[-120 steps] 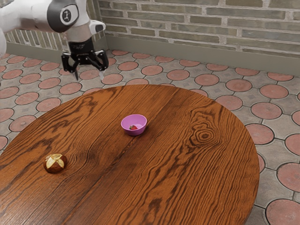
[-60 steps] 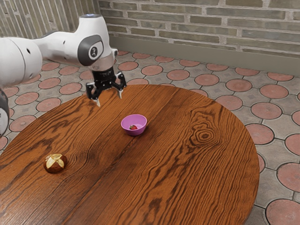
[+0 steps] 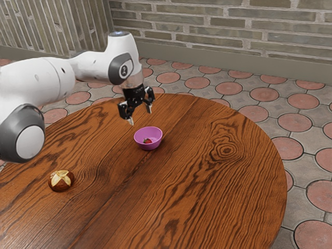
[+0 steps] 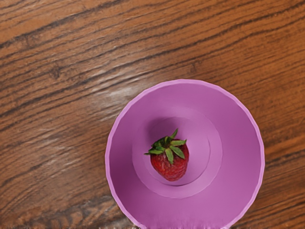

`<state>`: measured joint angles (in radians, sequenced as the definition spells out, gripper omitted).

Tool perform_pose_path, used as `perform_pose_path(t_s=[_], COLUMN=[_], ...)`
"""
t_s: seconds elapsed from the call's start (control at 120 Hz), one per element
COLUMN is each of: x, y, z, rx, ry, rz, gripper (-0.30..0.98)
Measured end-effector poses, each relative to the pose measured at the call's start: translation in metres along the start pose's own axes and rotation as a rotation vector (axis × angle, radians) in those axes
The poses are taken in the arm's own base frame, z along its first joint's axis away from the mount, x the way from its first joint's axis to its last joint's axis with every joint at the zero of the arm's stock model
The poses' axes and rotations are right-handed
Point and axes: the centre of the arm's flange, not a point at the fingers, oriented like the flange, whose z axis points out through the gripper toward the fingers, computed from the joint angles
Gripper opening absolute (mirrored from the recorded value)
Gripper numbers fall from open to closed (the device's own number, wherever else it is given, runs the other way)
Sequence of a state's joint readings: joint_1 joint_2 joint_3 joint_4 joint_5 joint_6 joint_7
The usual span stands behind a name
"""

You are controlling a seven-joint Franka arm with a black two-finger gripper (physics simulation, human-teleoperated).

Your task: Take strawberry from the bowl

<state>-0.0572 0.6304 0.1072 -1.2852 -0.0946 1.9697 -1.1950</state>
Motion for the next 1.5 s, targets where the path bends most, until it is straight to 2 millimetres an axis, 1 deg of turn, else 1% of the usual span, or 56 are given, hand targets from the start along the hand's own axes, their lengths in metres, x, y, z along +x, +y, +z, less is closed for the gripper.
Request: perform_pose_path(t_s=[0.05, 0.117, 0.192, 0.3, 0.467, 0.608, 0.7, 0.817, 1.0, 1.133, 1.267, 1.325, 1.433, 1.5], x=[-0.002, -0.004, -0.004, -0.003, 0.003, 0.005, 0.006, 0.008, 0.02, 0.016, 0.017, 0.018, 0.018, 0.019], y=[0.001, 0.002, 0.003, 0.003, 0.003, 0.008, 0.01, 0.011, 0.011, 0.017, 0.02, 0.021, 0.02, 0.02], z=[0.008, 0.025, 0.034, 0.042, 0.044, 0.062, 0.072, 0.076, 0.088, 0.092, 0.103, 0.105, 0.115, 0.117], rx=[0.006, 0.023, 0.032, 0.04, 0.037, 0.039, 0.037, 0.023, 0.012, -0.006, -0.009, -0.01, -0.001, 0.001], ry=[-0.004, -0.008, -0.008, -0.008, -0.006, -0.011, -0.011, -0.007, -0.002, -0.006, -0.006, -0.005, -0.006, -0.005], rz=[-0.012, -0.027, -0.044, -0.068, -0.105, -0.13, -0.143, -0.156, -0.184, -0.185, -0.19, -0.193, -0.197, -0.2], gripper=[0.63, 0.62, 0.6, 0.51, 0.4, 0.35, 0.33, 0.32, 0.31, 0.31, 0.31, 0.31, 0.31, 0.31])
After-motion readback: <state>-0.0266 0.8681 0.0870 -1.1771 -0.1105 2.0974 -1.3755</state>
